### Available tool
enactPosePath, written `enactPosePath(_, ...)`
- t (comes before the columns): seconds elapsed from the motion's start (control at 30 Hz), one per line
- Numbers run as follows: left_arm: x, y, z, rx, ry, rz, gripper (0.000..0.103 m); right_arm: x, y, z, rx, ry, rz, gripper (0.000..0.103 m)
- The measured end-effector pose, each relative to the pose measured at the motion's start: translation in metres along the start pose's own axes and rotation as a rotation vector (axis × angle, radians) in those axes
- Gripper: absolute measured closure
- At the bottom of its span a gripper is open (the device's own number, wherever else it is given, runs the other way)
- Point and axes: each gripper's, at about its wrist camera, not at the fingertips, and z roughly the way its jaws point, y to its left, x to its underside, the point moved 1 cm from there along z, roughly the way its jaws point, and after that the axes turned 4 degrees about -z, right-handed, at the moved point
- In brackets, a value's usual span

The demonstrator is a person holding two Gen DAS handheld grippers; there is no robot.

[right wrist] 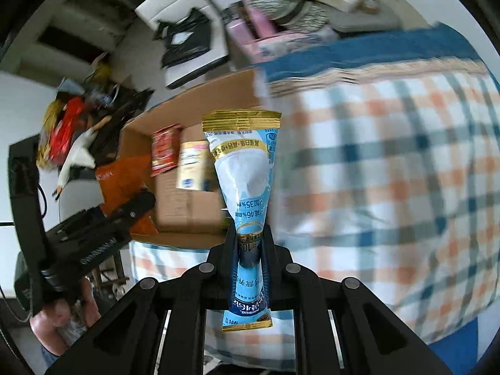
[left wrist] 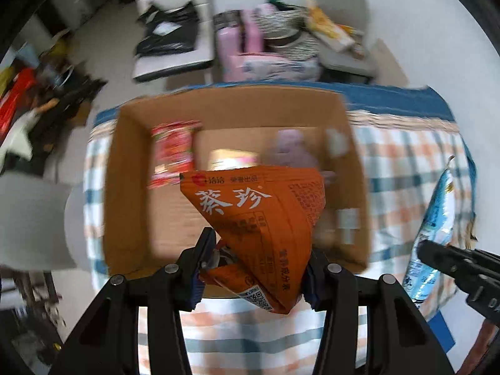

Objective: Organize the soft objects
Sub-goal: 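Carry both items into the cardboard box and open both tools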

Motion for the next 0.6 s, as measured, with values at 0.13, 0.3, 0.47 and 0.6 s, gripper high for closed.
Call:
enactPosePath(0.13, -0.001, 0.046, 0.014, -0.034, 0.027, -0.056, 0.057, -0.016, 0.055, 0.025, 0.014, 0.021, -0.058, 0.089)
enactPosePath(0.3, -0.006, 0.077, 0.047, -0.043, 0.092, -0.091, 0.057, -0.034, 0.094, 0.071, 0.058, 0.046, -0.08, 0.089)
enactPosePath(0.47, -0.012, 0.086, 0.08, -0.03, 0.157, -0.096, 0.057, -0.056, 0.094, 0.122, 0.113, 0.084, -0.043, 0.089)
enactPosePath(0.6, -0.018, 0.085, 0.101, -0.027, 0.191, -0.082, 0.057, -0.066, 0.088, 0.148, 0.153, 0.105, -0.022, 0.089)
